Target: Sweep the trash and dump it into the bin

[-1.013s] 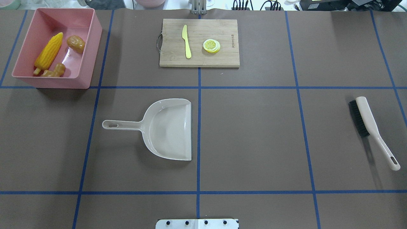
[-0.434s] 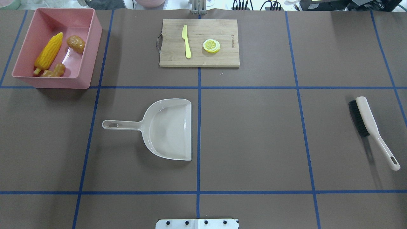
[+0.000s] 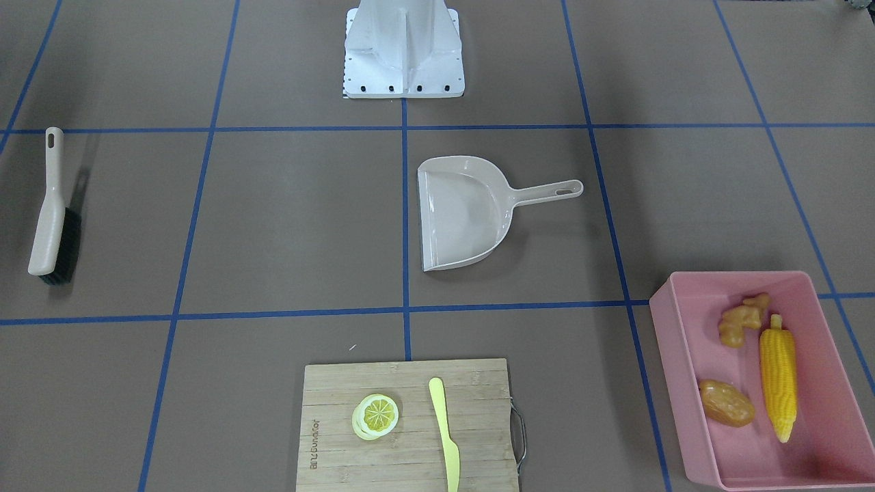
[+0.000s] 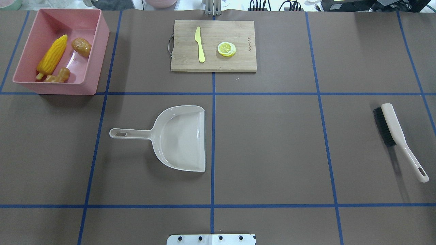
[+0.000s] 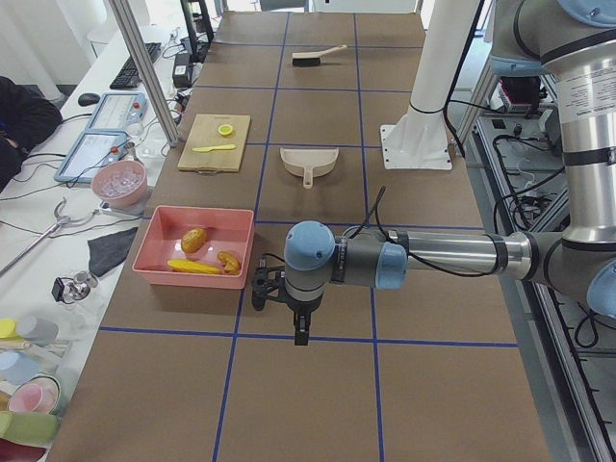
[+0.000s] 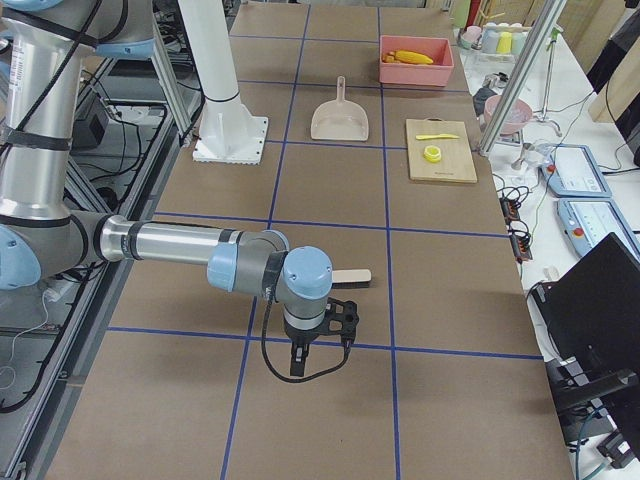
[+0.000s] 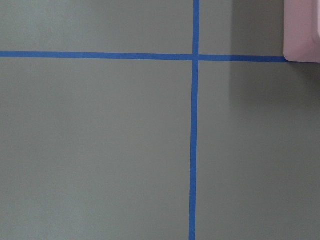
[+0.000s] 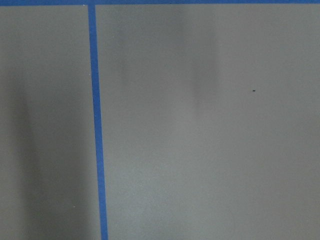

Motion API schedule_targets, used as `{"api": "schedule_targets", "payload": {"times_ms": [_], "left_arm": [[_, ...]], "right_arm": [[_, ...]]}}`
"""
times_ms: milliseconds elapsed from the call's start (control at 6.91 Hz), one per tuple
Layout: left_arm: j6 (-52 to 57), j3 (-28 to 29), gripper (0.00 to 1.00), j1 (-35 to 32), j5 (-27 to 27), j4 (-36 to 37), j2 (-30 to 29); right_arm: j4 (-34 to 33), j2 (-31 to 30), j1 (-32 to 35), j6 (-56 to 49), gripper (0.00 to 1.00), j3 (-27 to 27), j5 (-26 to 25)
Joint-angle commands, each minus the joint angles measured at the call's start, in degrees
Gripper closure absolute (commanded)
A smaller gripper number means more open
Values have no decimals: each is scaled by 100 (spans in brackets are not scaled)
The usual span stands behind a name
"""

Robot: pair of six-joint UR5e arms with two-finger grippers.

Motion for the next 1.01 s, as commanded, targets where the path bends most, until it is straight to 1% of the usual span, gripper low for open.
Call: {"api": "schedule_targets", "payload": {"times_ms": [0, 868], "left_arm": [[-14, -34, 2, 0, 23, -8, -9], [-14, 1, 2, 0, 23, -192, 0]], "right_arm": [[-3, 30, -12, -7, 0, -43, 13], [-3, 39, -3, -7, 0, -17, 14]]}}
